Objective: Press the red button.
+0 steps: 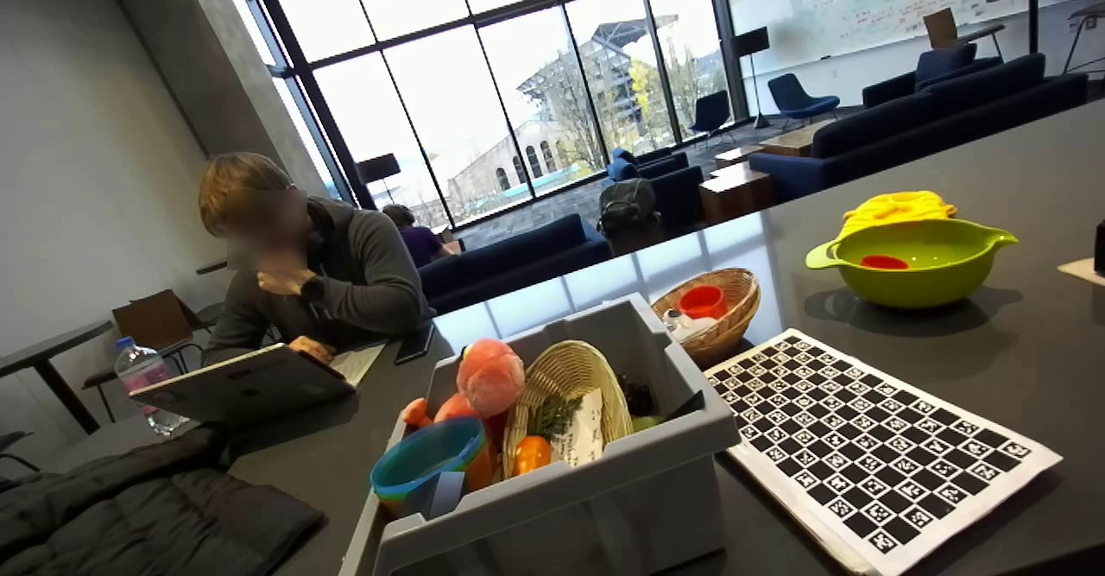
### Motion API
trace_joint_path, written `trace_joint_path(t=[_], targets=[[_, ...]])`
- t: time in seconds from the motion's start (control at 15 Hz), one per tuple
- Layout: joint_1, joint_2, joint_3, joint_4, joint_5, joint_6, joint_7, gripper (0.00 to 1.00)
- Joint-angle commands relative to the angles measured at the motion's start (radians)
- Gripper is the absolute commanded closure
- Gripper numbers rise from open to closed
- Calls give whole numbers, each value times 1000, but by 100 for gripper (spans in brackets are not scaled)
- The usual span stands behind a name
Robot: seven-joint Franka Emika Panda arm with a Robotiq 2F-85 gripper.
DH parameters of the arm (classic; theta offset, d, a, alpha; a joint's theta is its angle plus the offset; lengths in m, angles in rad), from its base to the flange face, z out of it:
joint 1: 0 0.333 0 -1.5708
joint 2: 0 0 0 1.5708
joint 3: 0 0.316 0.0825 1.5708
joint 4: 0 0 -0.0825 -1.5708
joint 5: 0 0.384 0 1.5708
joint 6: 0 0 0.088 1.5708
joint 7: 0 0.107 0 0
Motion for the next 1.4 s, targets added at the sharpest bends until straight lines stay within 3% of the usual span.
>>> trace_joint_path(t=[0.0, 0.07, 0.2, 0.6, 0.73, 1.33], targets=[[-3, 32, 6, 68, 9, -113, 1, 25], [-5, 40, 6, 80, 12, -134, -2, 26], [-6, 55, 6, 100, 17, -158, -9, 39], [-11, 113, 3, 135, 44, -125, -30, 87], [-12, 136, -1, 146, 62, -106, -42, 99], [-47, 211, -17, 214, 144, -40, -122, 100]])
